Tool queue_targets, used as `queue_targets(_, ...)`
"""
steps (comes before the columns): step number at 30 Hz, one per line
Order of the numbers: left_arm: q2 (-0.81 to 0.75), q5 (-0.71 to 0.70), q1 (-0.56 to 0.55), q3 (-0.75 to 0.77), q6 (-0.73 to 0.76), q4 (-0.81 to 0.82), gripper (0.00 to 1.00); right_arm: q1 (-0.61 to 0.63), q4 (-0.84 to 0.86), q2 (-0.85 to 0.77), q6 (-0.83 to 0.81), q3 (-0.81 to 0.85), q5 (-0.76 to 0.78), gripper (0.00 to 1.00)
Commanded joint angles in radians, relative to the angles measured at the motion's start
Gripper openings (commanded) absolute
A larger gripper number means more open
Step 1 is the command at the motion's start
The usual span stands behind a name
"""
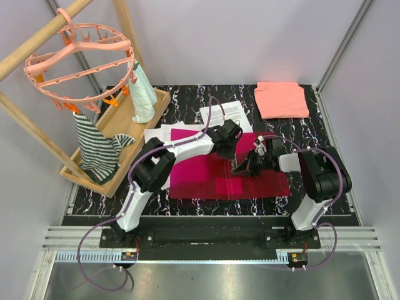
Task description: Put the files into the folder
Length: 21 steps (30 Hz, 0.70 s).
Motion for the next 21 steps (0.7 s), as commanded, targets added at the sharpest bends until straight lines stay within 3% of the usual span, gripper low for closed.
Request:
queue_targets(1,0.006,-0.049,-0.004,0.026,0.007,0.013,0.26,0.003,-0.060,-0.043,-0.041,0.020,0.068,0.00)
queue_targets(4,-0.003,-0.066,-0.006,0.013,0.004,0.018,0.24,0.003,-0.067,-0.047,-0.047,0.014,0.080,0.00)
queue_targets(6,-0.026,-0.071,-0.006,0.000,0.005,0.039,0.34,0.003,-0.069,-0.043,-0.052,0.014,0.075,0.00)
queue_targets(10,-0.056,-0.109,-0.004,-0.026,-0.010,0.057,0.37,0.003,-0.057,-0.030,-0.050,0.012,0.066,0.00)
queue_targets(21,-0.062,-0.118,0.009,-0.035,-0.042,0.077,0.29,0.003,-0.038,-0.026,-0.050,-0.008,0.055,0.00)
